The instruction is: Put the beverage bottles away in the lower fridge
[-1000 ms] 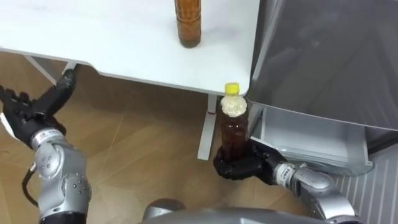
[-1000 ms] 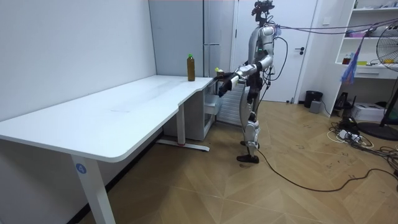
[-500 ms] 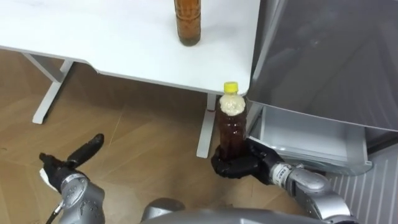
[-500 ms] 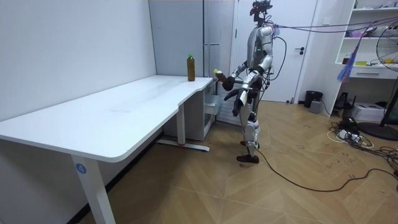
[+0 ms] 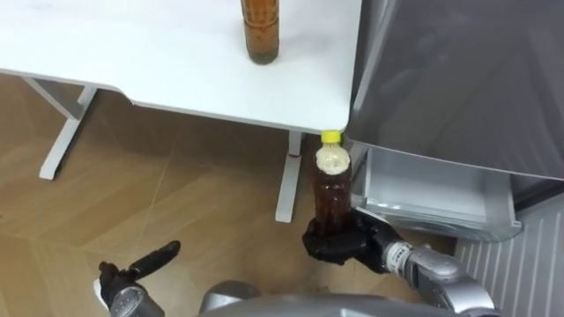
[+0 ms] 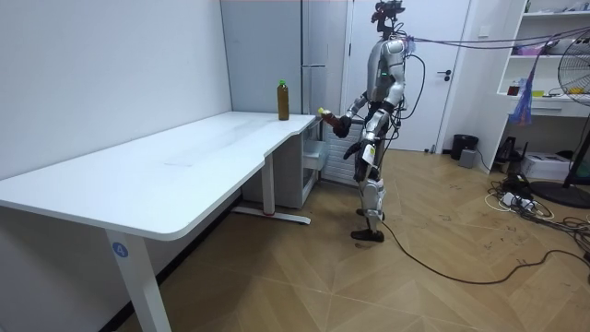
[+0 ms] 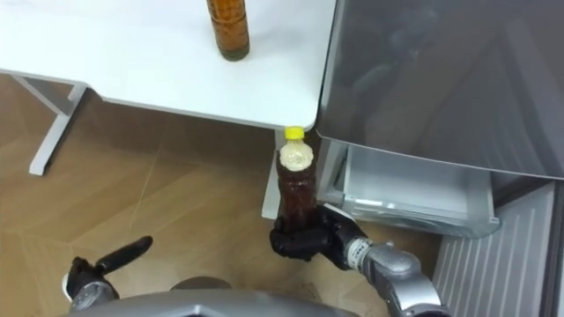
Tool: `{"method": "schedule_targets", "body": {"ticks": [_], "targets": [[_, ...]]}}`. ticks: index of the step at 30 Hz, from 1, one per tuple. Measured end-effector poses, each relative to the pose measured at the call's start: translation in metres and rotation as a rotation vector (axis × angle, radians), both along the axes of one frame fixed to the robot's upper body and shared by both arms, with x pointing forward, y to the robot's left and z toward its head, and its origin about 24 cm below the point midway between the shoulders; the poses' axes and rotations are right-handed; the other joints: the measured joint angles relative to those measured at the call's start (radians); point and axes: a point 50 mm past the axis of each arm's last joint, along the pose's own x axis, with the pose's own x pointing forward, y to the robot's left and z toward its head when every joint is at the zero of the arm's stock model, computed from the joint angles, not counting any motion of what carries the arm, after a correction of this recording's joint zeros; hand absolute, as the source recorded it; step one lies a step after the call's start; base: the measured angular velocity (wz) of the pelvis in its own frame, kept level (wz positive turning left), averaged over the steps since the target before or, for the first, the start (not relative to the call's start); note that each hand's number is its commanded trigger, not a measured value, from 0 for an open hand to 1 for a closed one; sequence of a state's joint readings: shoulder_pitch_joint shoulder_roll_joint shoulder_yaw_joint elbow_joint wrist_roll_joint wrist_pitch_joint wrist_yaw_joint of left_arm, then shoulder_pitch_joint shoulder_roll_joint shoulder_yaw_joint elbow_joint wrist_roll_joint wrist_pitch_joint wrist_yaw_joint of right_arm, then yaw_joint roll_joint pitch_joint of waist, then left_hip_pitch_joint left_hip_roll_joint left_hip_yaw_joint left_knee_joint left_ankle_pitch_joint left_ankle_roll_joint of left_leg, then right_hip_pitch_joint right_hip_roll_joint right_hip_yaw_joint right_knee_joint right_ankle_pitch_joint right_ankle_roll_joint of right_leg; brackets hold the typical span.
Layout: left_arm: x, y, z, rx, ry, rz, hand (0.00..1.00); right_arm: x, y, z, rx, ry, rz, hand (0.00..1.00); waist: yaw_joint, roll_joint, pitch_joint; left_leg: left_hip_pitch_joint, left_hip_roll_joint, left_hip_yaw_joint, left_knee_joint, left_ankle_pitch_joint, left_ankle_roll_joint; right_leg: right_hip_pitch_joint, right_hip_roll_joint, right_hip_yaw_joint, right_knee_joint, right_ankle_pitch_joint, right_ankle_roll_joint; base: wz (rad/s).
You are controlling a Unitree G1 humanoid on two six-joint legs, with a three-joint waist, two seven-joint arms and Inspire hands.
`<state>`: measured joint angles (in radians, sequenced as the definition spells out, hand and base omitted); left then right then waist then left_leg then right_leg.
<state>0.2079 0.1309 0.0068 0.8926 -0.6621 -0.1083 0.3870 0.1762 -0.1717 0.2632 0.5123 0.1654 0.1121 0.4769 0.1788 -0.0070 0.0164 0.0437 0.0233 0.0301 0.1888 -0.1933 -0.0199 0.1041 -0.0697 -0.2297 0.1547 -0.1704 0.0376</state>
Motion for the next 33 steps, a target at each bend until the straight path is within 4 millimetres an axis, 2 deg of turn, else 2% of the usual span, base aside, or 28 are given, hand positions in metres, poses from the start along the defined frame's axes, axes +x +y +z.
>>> {"method": "schedule_targets", "body": {"ticks": [3,11,18,21,28,33], "targets": [[-0.006,-0.004,-0.004,-0.011,0.049,-0.095,0.0,0.0,-0.002,0.0,-0.004,0.001,-0.003,1.0,-0.011,0.004,0.0015,0.0,0.0,0.0,-0.004,0.0,0.0,-0.001,0.001,0.001,-0.002,0.0,0.0,0.0],[-0.015,-0.008,-0.01,-0.005,0.144,-0.352,0.0,-0.001,-0.013,-0.003,-0.011,0.017,-0.069,1.0,-0.04,0.013,-0.0006,0.001,0.0,0.002,-0.007,0.0,0.0,0.001,0.001,0.001,-0.003,0.0,0.0,0.0],[-0.017,-0.011,-0.011,-0.018,0.154,-0.401,0.0,-0.016,-0.022,-0.016,-0.038,0.104,-0.147,1.0,-0.046,0.014,-0.0014,-0.005,0.0,0.006,-0.006,0.0,0.0,-0.006,0.001,0.004,-0.002,0.0,0.0,0.0],[-0.019,-0.011,-0.012,-0.019,0.163,-0.415,0.0,-0.022,-0.025,-0.022,-0.035,0.148,-0.211,1.0,-0.055,0.011,-0.0071,-0.009,0.0,0.01,-0.003,0.0,0.0,-0.008,0.0,0.004,-0.002,0.0,0.0,0.0],[-0.024,-0.013,-0.012,-0.027,0.175,-0.471,0.0,-0.014,-0.028,-0.023,-0.041,0.143,-0.28,1.0,-0.091,-0.001,-0.0087,-0.016,0.0,0.009,0.002,0.0,0.0,-0.009,0.0,-0.002,-0.002,0.0,0.0,0.03],[-0.024,-0.013,-0.012,-0.019,0.179,-0.496,0.0,-0.011,-0.029,-0.023,-0.018,0.133,-0.348,1.0,-0.097,-0.006,-0.0095,-0.015,0.0,0.009,0.002,0.0,0.0,-0.008,0.0,-0.002,-0.002,0.0,0.0,0.0]]}}
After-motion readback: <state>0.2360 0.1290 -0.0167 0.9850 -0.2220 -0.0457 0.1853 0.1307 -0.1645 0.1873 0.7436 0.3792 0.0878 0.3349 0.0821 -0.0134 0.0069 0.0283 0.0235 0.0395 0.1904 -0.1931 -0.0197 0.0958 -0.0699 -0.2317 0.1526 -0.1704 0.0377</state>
